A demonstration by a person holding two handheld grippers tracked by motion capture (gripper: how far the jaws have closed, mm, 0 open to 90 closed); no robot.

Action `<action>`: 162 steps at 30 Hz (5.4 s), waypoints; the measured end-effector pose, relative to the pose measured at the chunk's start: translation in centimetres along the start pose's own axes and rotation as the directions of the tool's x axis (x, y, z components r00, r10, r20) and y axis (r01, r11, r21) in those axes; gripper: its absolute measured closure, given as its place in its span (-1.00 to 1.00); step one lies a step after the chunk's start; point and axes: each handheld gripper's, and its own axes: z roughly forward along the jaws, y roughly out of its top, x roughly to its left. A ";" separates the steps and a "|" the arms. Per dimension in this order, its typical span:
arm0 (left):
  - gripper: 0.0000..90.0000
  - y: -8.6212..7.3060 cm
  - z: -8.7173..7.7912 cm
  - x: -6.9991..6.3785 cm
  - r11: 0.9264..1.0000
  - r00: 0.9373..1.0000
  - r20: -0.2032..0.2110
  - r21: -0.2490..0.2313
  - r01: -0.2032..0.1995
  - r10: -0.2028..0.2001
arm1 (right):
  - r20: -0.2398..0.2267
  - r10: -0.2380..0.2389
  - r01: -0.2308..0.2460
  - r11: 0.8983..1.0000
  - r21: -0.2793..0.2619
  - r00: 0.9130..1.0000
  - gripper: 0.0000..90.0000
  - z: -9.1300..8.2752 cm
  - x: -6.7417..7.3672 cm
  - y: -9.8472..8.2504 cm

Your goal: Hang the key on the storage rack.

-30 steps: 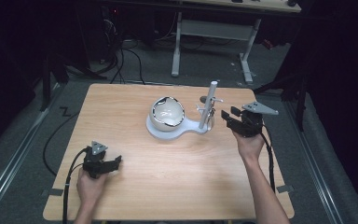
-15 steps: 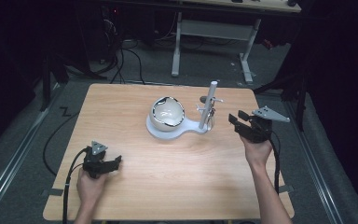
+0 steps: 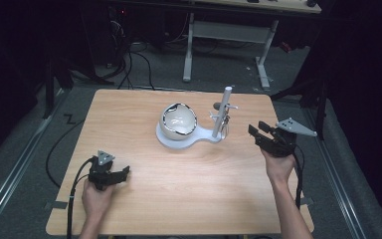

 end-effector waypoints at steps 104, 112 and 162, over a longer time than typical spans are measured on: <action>-0.48 0.0 0.0 0.0 1.000 1.000 -0.002 0.001 0.001 -0.001 | 0.084 0.042 -0.058 0.979 0.193 0.996 0.14 2.3 -0.4 -11.2; -0.48 0.0 0.0 0.0 1.000 1.000 -0.002 0.001 0.001 -0.001 | 0.092 0.023 -0.044 0.970 0.237 0.996 0.15 3.5 -0.3 -11.7; -0.49 0.0 0.0 -0.1 1.000 1.000 0.002 0.001 0.000 0.000 | 0.153 -0.024 -0.032 0.934 0.355 0.988 -0.11 5.1 -0.4 -12.7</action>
